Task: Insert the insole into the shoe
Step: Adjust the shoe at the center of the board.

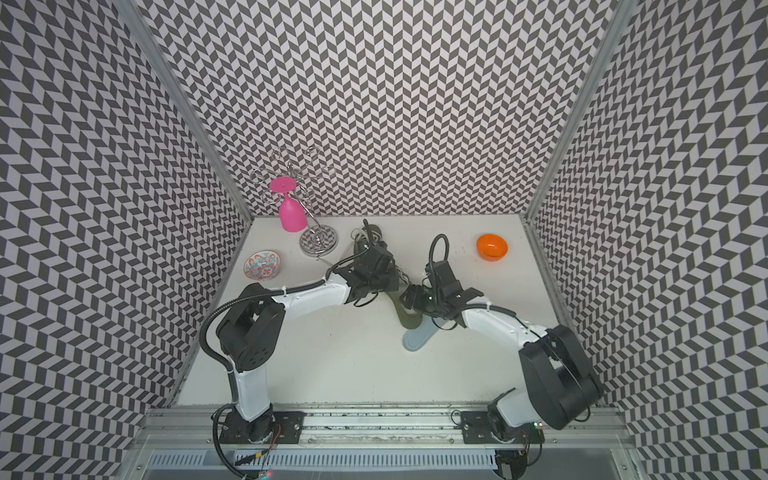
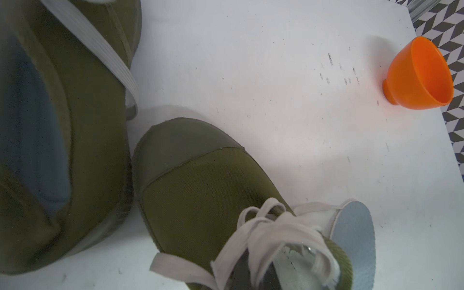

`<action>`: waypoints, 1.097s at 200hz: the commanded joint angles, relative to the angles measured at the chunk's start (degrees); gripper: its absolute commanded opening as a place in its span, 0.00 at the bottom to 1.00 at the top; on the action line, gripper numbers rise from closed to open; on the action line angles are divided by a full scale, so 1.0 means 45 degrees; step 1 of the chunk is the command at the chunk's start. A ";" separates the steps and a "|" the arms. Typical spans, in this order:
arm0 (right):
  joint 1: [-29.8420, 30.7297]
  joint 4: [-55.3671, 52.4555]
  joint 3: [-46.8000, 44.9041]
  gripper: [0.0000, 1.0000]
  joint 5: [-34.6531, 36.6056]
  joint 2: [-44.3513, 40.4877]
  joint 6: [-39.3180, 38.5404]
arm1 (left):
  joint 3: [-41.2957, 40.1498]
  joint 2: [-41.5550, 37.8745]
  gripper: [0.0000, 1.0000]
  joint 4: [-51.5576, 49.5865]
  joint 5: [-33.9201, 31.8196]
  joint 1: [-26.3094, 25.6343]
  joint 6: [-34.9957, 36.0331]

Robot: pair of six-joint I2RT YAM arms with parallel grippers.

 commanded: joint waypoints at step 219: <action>-0.0176 -0.0365 0.3584 0.32 0.1879 0.4432 -0.4617 | -0.5687 -0.4405 0.00 0.2175 -0.3850 -0.1724 -0.4291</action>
